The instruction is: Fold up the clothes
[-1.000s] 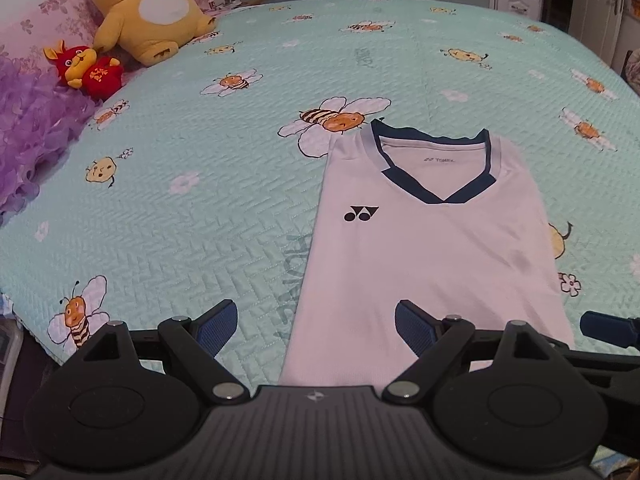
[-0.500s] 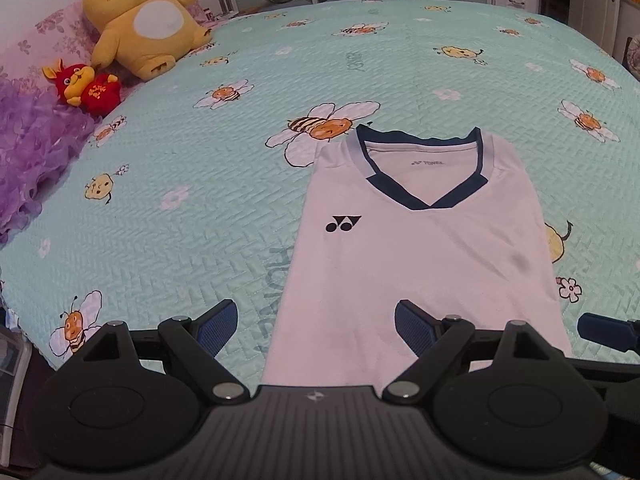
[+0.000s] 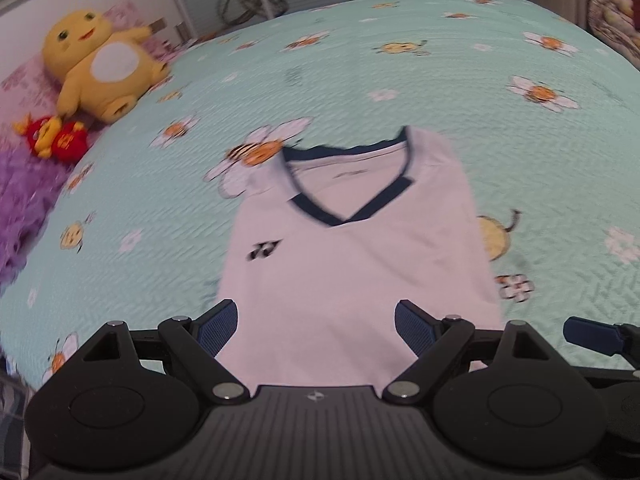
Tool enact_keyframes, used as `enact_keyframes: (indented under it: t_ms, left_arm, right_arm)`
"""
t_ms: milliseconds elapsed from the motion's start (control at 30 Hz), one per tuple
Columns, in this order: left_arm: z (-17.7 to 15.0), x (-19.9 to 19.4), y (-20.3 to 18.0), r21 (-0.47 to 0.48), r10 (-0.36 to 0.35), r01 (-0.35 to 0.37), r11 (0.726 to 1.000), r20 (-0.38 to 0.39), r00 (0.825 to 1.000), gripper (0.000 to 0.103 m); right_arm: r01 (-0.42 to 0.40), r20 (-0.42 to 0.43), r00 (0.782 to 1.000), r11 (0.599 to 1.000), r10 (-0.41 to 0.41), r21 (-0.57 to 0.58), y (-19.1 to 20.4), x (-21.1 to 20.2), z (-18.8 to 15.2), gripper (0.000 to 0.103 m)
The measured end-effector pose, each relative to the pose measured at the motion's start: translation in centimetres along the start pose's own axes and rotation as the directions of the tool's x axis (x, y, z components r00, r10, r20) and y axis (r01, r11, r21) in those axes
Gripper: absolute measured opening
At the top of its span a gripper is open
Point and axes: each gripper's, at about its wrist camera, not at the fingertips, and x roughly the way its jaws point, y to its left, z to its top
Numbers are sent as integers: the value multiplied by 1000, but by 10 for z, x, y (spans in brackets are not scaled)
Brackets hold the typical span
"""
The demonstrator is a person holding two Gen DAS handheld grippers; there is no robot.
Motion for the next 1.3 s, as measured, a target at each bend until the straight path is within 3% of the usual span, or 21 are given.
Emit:
enact_keyframes:
  t_ms: [233, 367, 467, 567, 667, 833, 933, 1067, 1167, 1300]
  left_arm:
    - [23, -1, -63, 73, -81, 77, 994, 46, 996, 89]
    - [43, 4, -108, 83, -200, 189, 978, 140, 970, 89]
    - [61, 20, -145, 92, -276, 263, 960, 191, 942, 89]
    - [71, 45, -188, 140, -305, 282, 949, 191, 933, 89]
    - [75, 68, -218, 125, -320, 299, 946, 219, 922, 89]
    - [80, 102, -255, 99, -354, 340, 935, 238, 904, 89]
    - [75, 119, -274, 130, -338, 313, 941, 279, 899, 90]
    - [70, 121, -284, 154, -301, 263, 952, 335, 893, 94]
    - [71, 124, -284, 137, -271, 238, 962, 331, 904, 103]
    - [75, 134, -271, 69, -330, 324, 944, 292, 898, 103]
  right_arm:
    - [34, 58, 998, 996, -38, 79, -59, -8, 9, 74]
    - [114, 124, 984, 984, -131, 137, -107, -14, 22, 74]
    - [246, 180, 943, 951, -279, 185, -148, -17, 37, 74]
    - [359, 236, 881, 903, -411, 234, -190, -17, 50, 74]
    - [442, 257, 826, 860, -502, 257, -227, -8, 60, 74]
    - [492, 246, 798, 830, -550, 262, -267, 26, 70, 74]
    - [530, 248, 783, 820, -571, 215, -276, 54, 71, 74]
    - [578, 309, 731, 793, -608, 192, -272, 72, 63, 85]
    - [540, 304, 751, 811, -586, 227, -280, 69, 64, 87]
    - [495, 308, 769, 827, -560, 266, -288, 67, 62, 89]
